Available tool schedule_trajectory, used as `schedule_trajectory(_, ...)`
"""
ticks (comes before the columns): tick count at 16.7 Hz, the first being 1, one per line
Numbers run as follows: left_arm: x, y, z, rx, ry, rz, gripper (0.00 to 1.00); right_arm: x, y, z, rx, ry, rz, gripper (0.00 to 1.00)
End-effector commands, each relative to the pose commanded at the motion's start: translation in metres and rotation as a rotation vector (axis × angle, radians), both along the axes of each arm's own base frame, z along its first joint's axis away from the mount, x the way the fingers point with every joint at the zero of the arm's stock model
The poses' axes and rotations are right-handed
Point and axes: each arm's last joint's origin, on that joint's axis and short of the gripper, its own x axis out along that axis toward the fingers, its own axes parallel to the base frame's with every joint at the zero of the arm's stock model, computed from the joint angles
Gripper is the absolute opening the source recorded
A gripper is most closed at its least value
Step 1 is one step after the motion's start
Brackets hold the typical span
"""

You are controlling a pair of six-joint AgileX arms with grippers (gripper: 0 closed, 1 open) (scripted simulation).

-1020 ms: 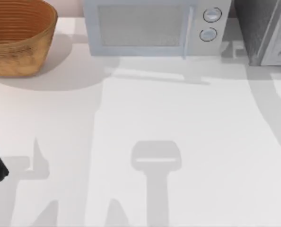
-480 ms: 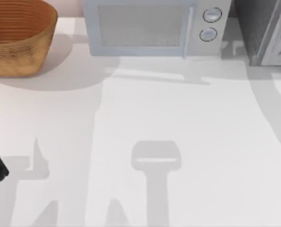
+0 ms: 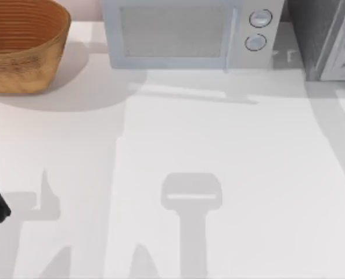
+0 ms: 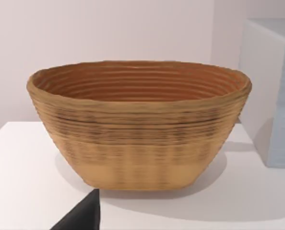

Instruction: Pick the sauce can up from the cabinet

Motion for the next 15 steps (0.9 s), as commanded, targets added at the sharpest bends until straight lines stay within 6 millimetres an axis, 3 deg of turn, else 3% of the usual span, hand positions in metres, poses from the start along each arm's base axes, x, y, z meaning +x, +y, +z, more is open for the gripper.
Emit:
schedule_trajectory(6,0.0,0.0,0.0,0.0,0.0,0.0,1.0,0.052,0.0,-0.001,0.0,0.004,0.0,1.0)
schedule_trajectory(11,0.0,0.0,0.0,0.0,0.0,0.0,1.0,0.056,-0.001,0.0,0.0,0.001,0.0,1.0)
schedule_trajectory(15,0.0,0.0,0.0,0.0,0.0,0.0,1.0,0.056,-0.001,0.0,0.0,0.001,0.0,0.7)
